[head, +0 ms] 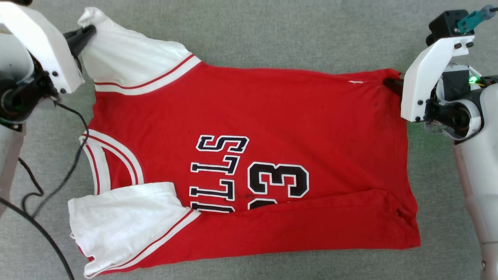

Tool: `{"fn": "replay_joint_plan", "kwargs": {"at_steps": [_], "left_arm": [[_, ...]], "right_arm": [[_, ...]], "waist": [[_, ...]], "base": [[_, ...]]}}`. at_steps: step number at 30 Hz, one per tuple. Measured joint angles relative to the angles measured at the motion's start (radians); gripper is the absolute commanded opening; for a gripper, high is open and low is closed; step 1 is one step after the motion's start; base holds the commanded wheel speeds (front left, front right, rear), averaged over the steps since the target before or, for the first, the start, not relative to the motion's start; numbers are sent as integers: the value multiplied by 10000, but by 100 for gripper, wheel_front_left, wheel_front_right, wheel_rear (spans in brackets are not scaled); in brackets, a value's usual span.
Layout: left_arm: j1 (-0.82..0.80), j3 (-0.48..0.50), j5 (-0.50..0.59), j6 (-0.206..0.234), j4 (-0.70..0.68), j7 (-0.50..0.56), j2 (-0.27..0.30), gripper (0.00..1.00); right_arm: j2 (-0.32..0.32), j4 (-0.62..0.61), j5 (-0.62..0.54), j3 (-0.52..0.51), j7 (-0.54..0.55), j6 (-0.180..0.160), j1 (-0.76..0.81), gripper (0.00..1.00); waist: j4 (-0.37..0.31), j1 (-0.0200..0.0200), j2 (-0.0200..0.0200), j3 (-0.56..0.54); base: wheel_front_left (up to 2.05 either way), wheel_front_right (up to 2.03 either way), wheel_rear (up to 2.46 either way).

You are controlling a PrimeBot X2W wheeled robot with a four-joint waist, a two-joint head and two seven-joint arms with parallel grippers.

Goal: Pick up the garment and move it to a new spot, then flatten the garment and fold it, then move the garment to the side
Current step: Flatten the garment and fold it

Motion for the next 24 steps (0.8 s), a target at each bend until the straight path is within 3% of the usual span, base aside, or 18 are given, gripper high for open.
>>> {"fn": "replay_joint_plan", "kwargs": {"at_steps": [10,14,24], "left_arm": [[2557,652,-876,130,-872,-1396,247,0],[4500,997,-1191,587,-1616,-2088,456,0],[8744,1254,-1983,1793,-3476,-3003,161,0]], "right_arm": [[-426,-2255,219,-353,-464,0,2218,0],[-380,-3089,360,-546,-437,2,3575,0],[73,-4130,447,-1200,-560,0,6399,0]], "waist": [[30,0,0,-1293],[3,-1,0,-1915],[45,-2,0,-2843]], "base": [[0,0,0],[0,0,0],[0,0,0]]}}
